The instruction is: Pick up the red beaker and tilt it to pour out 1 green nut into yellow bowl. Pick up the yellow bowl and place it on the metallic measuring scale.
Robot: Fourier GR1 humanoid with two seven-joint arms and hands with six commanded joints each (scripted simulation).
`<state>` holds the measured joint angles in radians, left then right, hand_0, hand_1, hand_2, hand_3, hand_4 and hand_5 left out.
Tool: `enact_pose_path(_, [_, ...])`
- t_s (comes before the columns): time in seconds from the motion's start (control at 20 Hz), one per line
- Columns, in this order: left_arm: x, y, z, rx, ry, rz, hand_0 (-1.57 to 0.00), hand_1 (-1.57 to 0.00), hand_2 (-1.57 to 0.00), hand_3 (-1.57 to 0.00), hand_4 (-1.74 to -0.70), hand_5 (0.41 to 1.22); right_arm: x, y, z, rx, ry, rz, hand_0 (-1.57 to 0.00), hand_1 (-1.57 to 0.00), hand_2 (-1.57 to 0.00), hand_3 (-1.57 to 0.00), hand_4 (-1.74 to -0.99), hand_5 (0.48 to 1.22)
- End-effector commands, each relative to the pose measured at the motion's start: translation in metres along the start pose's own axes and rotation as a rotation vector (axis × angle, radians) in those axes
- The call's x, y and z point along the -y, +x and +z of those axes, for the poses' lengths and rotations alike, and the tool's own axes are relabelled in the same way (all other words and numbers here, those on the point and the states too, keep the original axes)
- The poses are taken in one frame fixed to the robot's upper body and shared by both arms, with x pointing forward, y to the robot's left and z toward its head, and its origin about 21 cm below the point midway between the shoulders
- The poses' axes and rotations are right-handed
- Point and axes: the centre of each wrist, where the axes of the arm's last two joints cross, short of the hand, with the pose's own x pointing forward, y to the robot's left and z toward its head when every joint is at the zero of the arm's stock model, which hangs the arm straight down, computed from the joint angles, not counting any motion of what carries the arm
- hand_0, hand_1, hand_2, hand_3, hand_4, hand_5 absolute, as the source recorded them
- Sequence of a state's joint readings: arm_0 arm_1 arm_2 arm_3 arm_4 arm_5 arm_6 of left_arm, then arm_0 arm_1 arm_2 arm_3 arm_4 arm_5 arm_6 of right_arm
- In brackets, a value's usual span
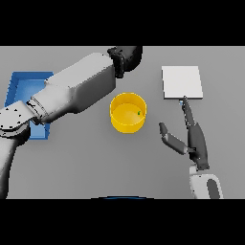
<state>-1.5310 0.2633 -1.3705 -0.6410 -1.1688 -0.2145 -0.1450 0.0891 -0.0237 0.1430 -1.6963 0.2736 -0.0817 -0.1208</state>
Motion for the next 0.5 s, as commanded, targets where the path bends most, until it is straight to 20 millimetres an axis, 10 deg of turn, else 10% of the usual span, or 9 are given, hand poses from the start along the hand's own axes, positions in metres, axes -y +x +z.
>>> enact_pose_path(0.0, [-0.001,-0.016,0.003,-0.024,0.005,0.019,-1.57,-1.57,-1.57,-1.57,-1.73,1.221,0.0,0.001,-0.002,-0.003,-0.002,0.003,0.0,0.0,0.0,0.0,-1.154,0.654])
enact_pose_path(0.1, [0.006,-0.055,0.014,-0.113,0.014,0.073,-1.57,-1.57,-1.57,-1.18,-1.73,1.221,0.002,0.004,-0.002,0.021,-0.002,0.02,0.0,0.0,0.0,0.0,-1.16,0.66])
enact_pose_path(0.45, [0.08,-0.155,0.071,-0.554,0.043,0.845,-1.57,-1.57,-1.57,-1.43,-1.74,1.221,-0.002,0.002,-0.007,0.001,-0.005,0.053,0.0,0.0,0.0,0.0,-1.14,0.637])
